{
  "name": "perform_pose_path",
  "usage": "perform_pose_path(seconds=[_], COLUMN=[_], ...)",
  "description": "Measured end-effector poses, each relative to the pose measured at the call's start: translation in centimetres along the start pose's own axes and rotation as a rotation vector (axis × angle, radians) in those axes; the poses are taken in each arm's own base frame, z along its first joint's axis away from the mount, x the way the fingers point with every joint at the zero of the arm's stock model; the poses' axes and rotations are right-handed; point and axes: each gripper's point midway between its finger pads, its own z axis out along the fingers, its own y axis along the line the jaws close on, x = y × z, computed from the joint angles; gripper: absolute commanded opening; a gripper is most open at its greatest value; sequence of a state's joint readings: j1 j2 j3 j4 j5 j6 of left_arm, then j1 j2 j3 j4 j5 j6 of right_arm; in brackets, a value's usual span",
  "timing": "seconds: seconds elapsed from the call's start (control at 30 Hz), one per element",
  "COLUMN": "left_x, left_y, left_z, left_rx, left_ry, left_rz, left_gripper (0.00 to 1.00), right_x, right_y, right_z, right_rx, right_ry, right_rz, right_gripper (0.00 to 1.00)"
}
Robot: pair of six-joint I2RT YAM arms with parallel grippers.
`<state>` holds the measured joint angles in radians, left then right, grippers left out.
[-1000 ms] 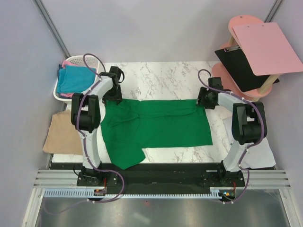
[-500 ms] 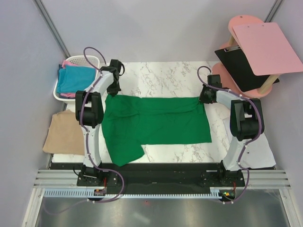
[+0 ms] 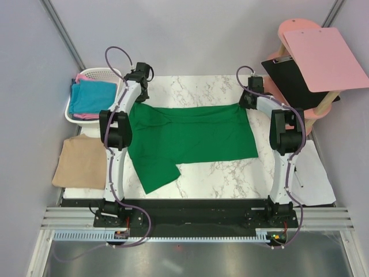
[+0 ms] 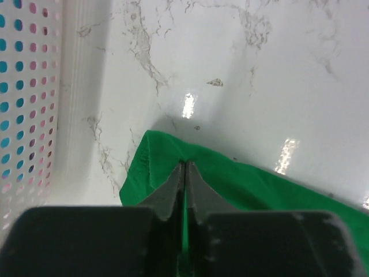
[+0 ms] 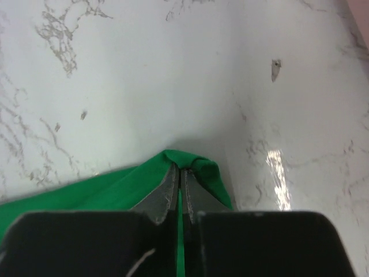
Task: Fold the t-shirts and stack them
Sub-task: Fold the flattened tshirt in 1/3 of the way
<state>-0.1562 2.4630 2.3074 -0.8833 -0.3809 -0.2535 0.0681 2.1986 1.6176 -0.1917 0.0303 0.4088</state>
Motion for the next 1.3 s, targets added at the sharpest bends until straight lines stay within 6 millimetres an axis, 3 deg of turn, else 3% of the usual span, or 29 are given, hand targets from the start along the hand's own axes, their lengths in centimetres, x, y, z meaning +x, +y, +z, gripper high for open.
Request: perform_pose_path(seconds=[0.07,0.1,0.13,0.23,0.37,0.43,0.53,0.63,0.7,0.9,1.07,1.3], left_x=[0.7,1.0,1.4,2.3,4.6,5.9,7.1,8.1,9.1,13.7,13.1,11.7], left_y=[0.0,0.1,0.1,0.4,1.5,2.1,2.7,2.1,1.4,0.0,-0.7,-1.1], left_z=[0.9,1.3,1.6,1.7,0.3,-1.6,-4.9,-7.3,-7.5,-6.0,-4.9,-5.0], left_rx=[-0.007,-0.01,-0.011,-0.025,-0.036,-0.025,-0.004,0.027,0.044,0.06,0.068,0.077], left_ry=[0.019,0.03,0.043,0.066,0.12,0.137,0.127,0.097,0.097,0.176,0.157,0.123], left_rz=[0.016,0.024,0.029,0.023,0.024,0.027,0.033,0.047,0.055,0.096,0.086,0.073], left_gripper=[0.8,0.99,1.0,1.0,0.94,0.92,0.92,0.93,0.93,0.91,0.89,0.91], right_x=[0.3,0.2,0.0,-0.5,0.5,1.3,0.8,0.0,-0.1,2.1,4.5,5.6], right_y=[-0.1,0.0,0.0,0.1,-0.7,-1.0,-0.7,0.0,0.4,0.1,-0.5,-0.6], right_z=[1.3,1.6,1.6,1.1,-2.0,-4.8,-8.9,-12.4,-14.2,-14.9,-14.6,-14.4], right_rx=[0.008,0.004,0.004,0.001,0.019,0.02,-0.003,-0.04,-0.064,-0.078,-0.074,-0.085], right_ry=[0.013,0.008,0.005,-0.007,-0.004,0.0,-0.045,-0.103,-0.129,-0.098,-0.036,-0.006], right_rz=[-0.001,-0.001,-0.003,-0.011,-0.02,-0.019,-0.016,-0.017,-0.021,-0.029,-0.034,-0.035], right_gripper=[0.36,0.46,0.73,0.98,0.98,0.98,0.98,0.98,0.98,0.98,0.97,0.97])
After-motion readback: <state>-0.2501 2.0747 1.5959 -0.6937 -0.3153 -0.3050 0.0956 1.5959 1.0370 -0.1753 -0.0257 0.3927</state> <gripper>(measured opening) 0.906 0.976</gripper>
